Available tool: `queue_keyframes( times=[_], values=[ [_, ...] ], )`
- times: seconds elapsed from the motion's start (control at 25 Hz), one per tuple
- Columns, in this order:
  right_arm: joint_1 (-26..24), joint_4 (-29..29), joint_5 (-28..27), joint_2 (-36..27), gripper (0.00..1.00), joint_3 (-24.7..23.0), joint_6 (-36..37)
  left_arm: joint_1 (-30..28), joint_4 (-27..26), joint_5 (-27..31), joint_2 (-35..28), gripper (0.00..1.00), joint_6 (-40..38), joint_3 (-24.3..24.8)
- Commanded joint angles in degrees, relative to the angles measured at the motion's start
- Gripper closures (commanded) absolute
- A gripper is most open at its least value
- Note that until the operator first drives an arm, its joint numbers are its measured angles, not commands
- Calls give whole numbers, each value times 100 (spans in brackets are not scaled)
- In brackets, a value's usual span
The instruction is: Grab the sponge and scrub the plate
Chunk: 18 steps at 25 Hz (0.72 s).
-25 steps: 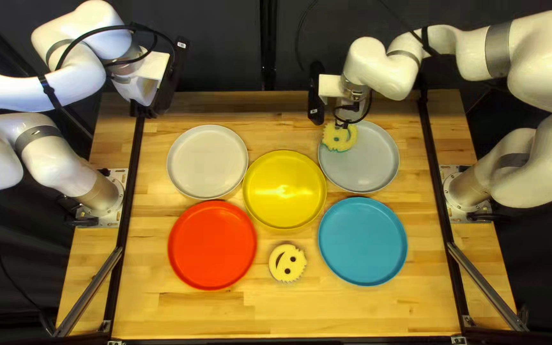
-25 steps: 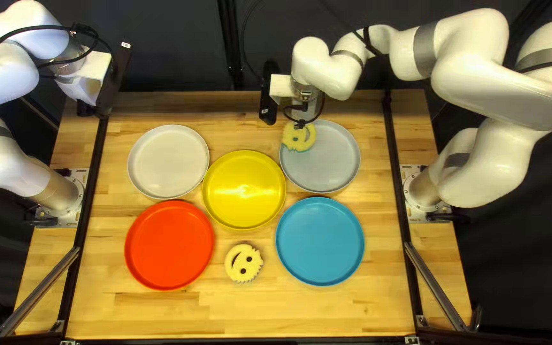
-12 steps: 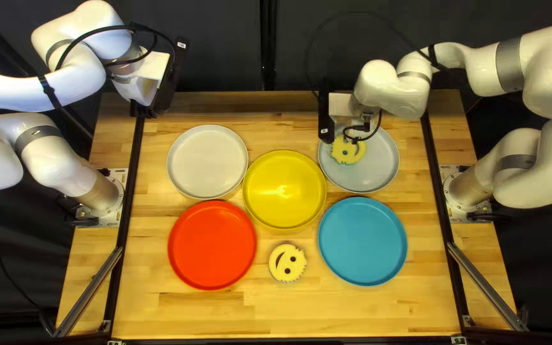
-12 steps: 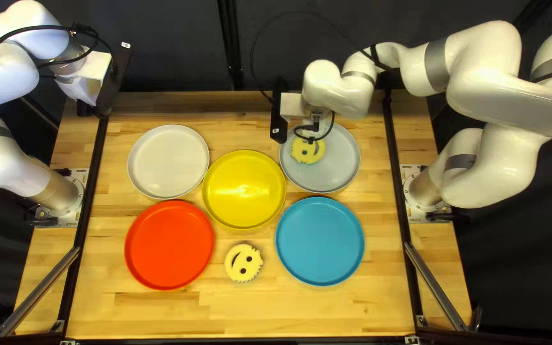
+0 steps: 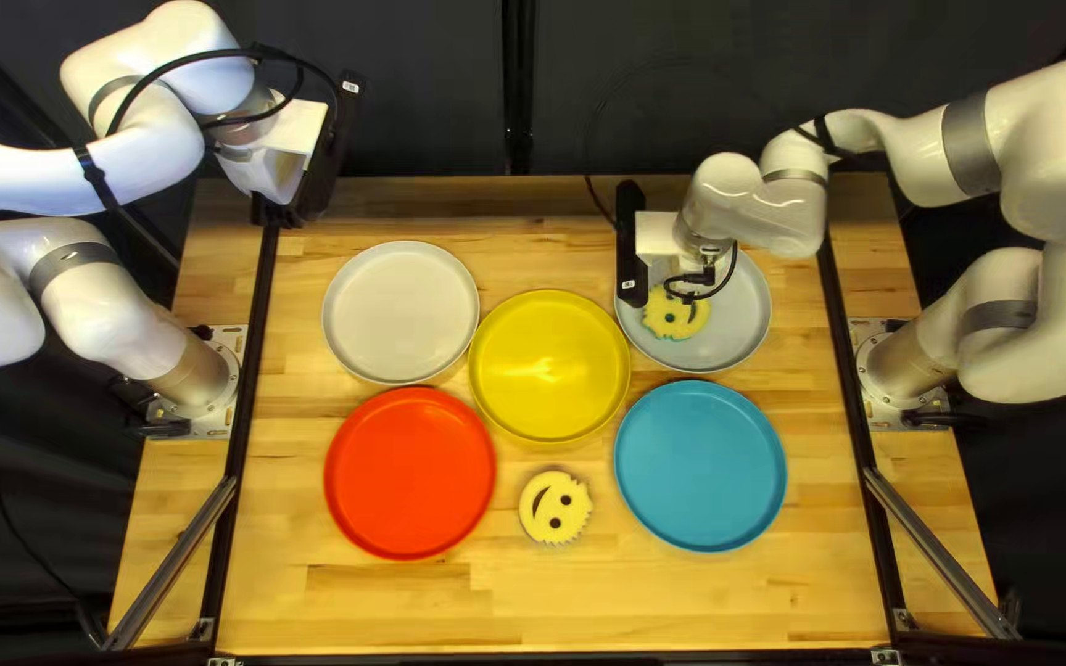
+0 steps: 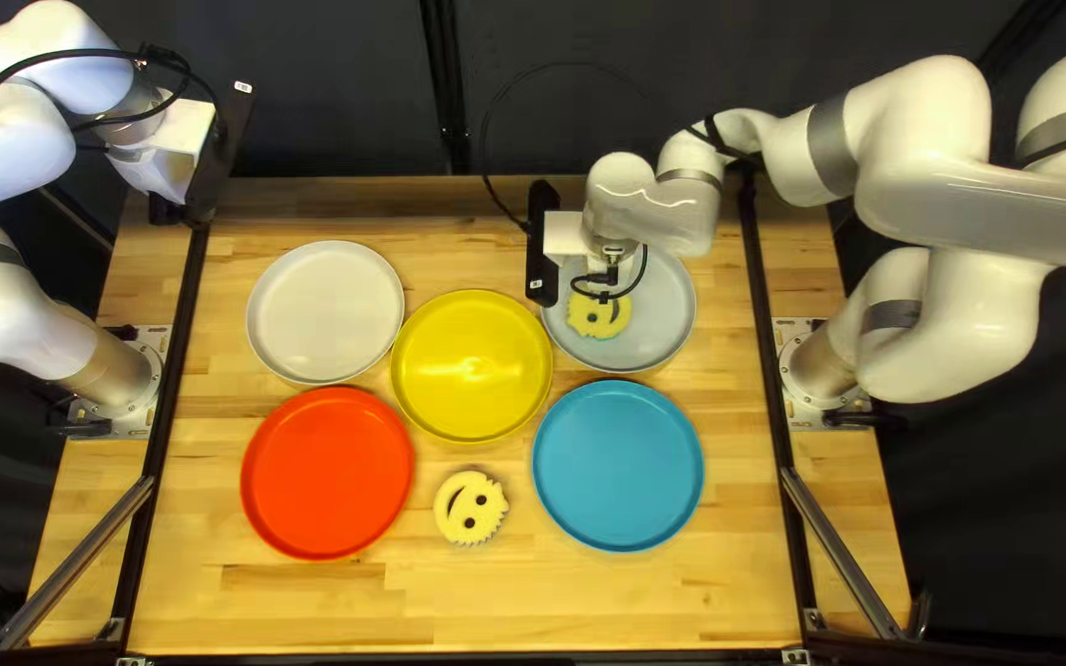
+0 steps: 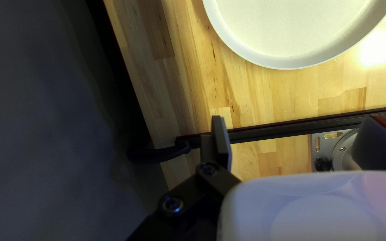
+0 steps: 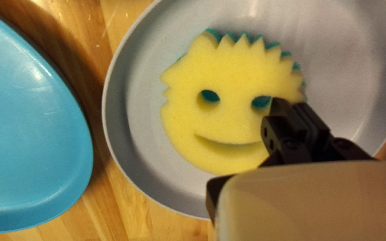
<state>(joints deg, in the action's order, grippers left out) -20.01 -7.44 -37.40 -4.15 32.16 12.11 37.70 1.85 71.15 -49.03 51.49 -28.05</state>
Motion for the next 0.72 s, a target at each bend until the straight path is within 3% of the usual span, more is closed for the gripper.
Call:
queue_keyframes(
  times=[0.04,0.4,0.72],
  values=[
    [-385,42,77,376,100,326,358,0,0,0,0,0,0,0],
    [-562,23,5,552,100,552,432,0,0,0,0,0,0,0],
    [-179,-132,186,23,100,-136,18,0,0,0,0,0,0,0]
  ],
)
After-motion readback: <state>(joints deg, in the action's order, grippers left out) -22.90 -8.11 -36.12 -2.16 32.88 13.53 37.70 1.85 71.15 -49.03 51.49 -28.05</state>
